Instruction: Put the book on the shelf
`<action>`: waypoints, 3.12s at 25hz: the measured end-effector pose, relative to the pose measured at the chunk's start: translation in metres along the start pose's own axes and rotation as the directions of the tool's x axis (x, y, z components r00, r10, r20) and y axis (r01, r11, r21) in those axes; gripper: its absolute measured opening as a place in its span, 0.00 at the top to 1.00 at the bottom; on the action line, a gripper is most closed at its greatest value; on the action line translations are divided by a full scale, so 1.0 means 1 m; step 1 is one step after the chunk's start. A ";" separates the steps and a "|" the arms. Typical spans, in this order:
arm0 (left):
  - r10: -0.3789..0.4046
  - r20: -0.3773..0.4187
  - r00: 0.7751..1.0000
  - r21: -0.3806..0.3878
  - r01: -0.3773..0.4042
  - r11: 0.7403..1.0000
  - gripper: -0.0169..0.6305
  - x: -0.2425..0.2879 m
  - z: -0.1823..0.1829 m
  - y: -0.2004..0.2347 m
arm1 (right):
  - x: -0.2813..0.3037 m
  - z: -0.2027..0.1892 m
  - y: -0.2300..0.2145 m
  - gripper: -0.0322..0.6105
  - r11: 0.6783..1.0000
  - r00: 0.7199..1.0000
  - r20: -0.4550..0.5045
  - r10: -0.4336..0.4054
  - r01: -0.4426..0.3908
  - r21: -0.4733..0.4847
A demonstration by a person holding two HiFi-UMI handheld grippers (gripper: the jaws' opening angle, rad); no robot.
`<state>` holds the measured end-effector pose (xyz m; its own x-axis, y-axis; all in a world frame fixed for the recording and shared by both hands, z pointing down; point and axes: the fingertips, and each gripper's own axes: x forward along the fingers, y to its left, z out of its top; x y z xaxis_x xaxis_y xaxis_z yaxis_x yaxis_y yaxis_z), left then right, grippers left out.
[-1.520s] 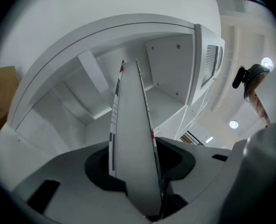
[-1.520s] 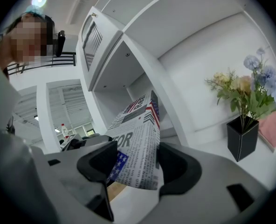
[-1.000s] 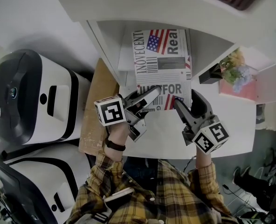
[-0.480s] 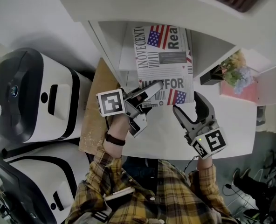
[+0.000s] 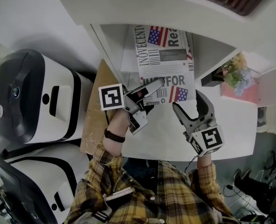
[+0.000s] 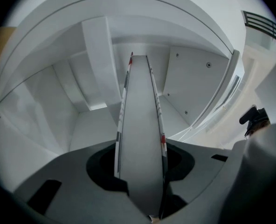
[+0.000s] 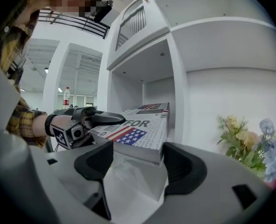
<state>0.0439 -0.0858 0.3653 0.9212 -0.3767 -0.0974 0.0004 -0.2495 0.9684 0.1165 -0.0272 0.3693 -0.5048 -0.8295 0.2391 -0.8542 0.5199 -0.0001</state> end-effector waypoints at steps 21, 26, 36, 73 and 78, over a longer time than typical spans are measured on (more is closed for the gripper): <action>-0.043 0.054 0.998 0.048 0.040 0.998 0.57 -0.025 0.023 -0.015 | 0.052 0.032 -0.002 0.44 0.993 0.992 0.044 -0.116 0.116 -0.002; -0.022 0.045 0.999 0.066 0.019 0.998 0.57 -0.025 0.019 -0.016 | 0.062 0.035 -0.006 0.44 0.991 0.990 0.046 -0.133 0.134 -0.011; 0.049 0.064 0.997 0.084 -0.054 0.995 0.57 -0.030 0.010 -0.005 | 0.070 0.033 -0.010 0.44 0.986 0.985 0.048 -0.165 0.166 -0.011; -0.054 0.335 0.941 0.346 -0.070 0.935 0.57 -0.040 0.010 -0.023 | -0.003 0.039 -0.001 0.44 0.993 0.988 0.104 -0.114 0.112 0.029; -0.045 0.329 0.943 0.433 -0.109 0.895 0.57 -0.048 -0.011 -0.036 | -0.014 0.047 0.009 0.44 0.996 0.988 0.125 -0.090 0.088 0.022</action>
<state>0.0041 -0.0485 0.3373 0.7409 -0.6377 -0.2106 -0.2686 -0.5688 0.7774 0.1099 -0.0201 0.3206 -0.4373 -0.8920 0.1146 -0.8979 0.4402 0.0001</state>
